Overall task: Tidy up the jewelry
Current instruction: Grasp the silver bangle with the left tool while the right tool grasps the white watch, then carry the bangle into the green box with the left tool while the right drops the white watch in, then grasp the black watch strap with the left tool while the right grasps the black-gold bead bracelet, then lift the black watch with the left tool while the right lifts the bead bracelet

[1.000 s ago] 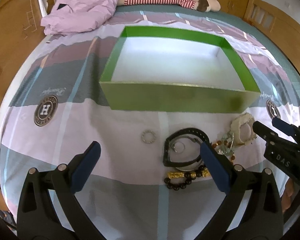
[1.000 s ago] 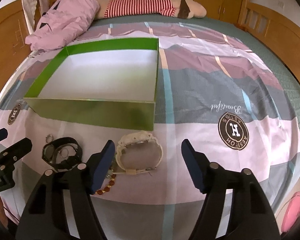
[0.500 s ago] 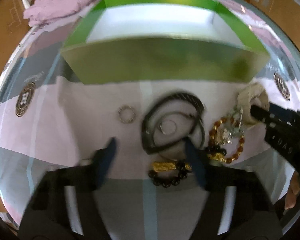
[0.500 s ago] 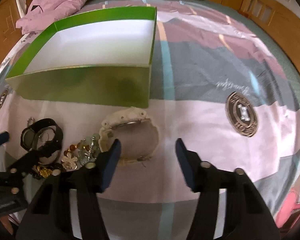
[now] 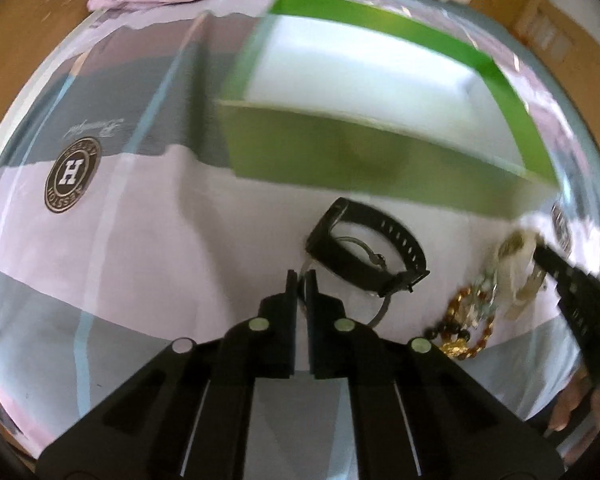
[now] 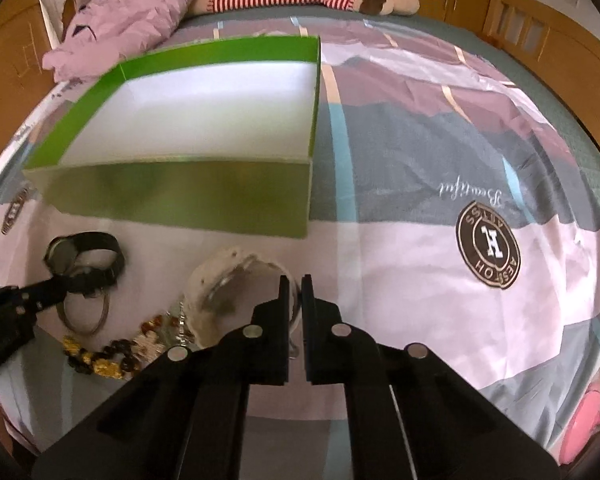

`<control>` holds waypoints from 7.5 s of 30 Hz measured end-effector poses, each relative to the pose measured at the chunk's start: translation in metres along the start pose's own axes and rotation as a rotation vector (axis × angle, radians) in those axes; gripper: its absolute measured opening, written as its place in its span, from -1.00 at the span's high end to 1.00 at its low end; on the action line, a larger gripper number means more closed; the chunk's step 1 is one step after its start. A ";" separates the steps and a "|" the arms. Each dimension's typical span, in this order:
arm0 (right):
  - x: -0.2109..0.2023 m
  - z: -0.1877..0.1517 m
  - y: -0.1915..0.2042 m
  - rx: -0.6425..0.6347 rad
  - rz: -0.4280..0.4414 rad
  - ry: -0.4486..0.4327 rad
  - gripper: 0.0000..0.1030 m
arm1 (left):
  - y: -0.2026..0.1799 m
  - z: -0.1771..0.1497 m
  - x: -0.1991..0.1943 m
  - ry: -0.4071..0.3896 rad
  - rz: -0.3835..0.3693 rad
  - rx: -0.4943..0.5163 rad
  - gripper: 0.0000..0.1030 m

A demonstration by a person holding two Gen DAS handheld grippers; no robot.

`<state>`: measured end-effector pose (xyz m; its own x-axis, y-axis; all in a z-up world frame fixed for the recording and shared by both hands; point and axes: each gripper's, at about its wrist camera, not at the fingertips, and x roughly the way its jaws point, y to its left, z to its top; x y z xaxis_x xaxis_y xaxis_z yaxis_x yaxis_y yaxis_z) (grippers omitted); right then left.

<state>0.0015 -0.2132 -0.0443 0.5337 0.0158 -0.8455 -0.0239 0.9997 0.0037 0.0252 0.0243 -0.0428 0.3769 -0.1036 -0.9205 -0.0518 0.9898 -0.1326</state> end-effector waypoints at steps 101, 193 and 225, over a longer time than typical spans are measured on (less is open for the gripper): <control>-0.016 0.001 0.029 -0.089 0.164 0.073 0.54 | -0.009 0.007 -0.033 -0.125 -0.043 0.056 0.95; 0.005 0.019 0.089 -0.392 0.314 0.202 0.79 | 0.005 0.012 0.033 0.015 0.021 0.022 0.34; 0.020 -0.002 0.114 -0.398 0.169 0.162 0.76 | -0.012 0.009 -0.008 -0.061 0.099 0.115 0.86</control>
<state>0.0077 -0.0987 -0.0617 0.3558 0.1435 -0.9235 -0.4386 0.8982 -0.0294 0.0313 0.0136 -0.0307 0.4308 -0.0028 -0.9024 0.0136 0.9999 0.0034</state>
